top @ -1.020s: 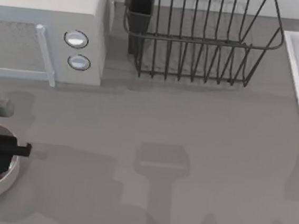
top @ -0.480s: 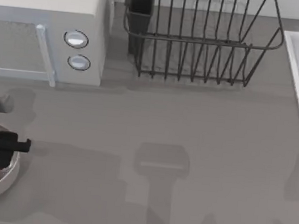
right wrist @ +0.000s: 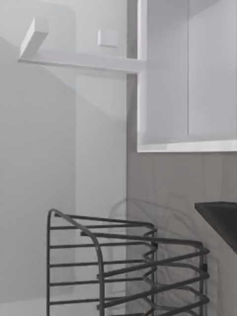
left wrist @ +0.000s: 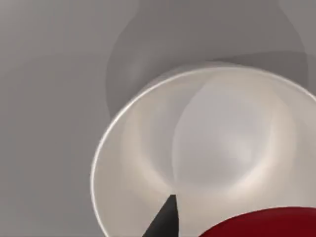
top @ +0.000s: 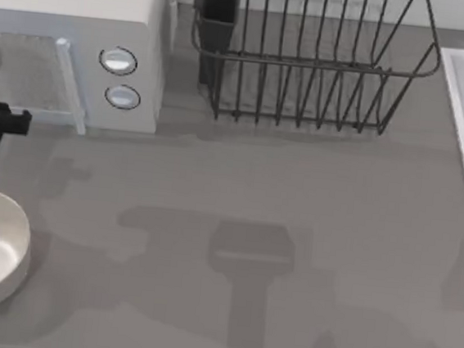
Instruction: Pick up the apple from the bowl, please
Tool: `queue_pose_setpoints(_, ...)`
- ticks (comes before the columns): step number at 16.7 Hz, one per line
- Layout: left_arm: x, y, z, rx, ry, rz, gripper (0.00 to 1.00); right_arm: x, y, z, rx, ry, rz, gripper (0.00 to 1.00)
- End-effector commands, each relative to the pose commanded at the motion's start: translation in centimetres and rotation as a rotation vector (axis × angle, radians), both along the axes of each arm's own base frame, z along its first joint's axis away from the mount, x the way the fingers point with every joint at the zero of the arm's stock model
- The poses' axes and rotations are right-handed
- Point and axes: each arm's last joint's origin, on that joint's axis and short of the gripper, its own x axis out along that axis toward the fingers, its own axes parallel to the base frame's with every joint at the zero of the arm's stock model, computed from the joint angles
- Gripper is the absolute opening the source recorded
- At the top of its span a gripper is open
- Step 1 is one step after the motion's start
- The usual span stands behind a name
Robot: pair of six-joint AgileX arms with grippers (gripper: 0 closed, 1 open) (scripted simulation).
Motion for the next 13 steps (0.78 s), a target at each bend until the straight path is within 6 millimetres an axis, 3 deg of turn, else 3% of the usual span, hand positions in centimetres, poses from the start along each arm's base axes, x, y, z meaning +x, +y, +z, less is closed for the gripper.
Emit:
queue_pose_setpoints(3,-1.0,0.0,6.1,0.000,0.003,0.000,0.00,0.0,0.0,0.0,0.000,0.000,0.000,1.00)
queue_pose_setpoints(6,-2.8,0.1,10.5,-0.001,-0.020,0.000,0.00,0.0,0.0,0.0,0.000,0.000,0.000,1.00)
queue_pose_setpoints(9,-3.8,0.1,12.3,-0.001,-0.037,0.001,0.00,0.0,0.0,0.0,0.000,0.000,0.000,1.00)
queue_pose_setpoints(13,-3.7,0.3,12.2,0.000,-0.034,0.003,0.00,0.0,0.0,0.0,0.000,0.000,0.000,1.00)
